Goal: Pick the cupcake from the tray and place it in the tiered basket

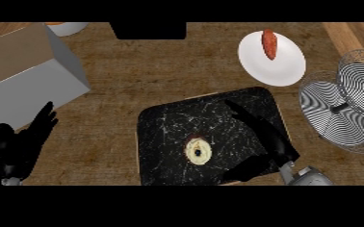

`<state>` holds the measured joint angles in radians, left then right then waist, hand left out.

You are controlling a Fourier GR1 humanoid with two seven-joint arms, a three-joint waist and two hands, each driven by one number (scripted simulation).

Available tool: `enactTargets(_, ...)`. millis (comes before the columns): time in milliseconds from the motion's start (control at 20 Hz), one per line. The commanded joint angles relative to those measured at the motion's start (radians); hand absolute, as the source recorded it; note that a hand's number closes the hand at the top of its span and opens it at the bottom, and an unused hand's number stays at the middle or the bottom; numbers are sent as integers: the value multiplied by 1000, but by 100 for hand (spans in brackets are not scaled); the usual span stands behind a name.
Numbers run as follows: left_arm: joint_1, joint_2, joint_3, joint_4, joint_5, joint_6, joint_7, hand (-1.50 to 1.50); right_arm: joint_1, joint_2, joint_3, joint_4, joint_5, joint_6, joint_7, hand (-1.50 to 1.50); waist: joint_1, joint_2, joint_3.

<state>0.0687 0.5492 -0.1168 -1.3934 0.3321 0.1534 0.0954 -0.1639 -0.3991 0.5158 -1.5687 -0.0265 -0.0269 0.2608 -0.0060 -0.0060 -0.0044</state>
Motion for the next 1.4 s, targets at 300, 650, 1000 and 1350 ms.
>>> enactTargets(300, -9, -15, 42, 68, -32, -64, -51, 0, -141, 44, -6, -162, -83, 143, 520, -150, 8, 5, 4)
enactTargets(650, 9, -38, 78, 42, -53, -77, -18, 0, -98, 23, -21, -207, -27, 220, 636, -150, 8, 5, 4)
enactTargets(1000, -28, -54, 137, 78, -75, -151, 7, 0, -47, 40, -142, -224, -57, 317, 674, -150, 8, 5, 5)
enactTargets(1350, -73, -92, 178, 49, -100, -174, 87, 0, 11, 118, -147, -199, -14, 369, 611, -150, 6, 6, 4)
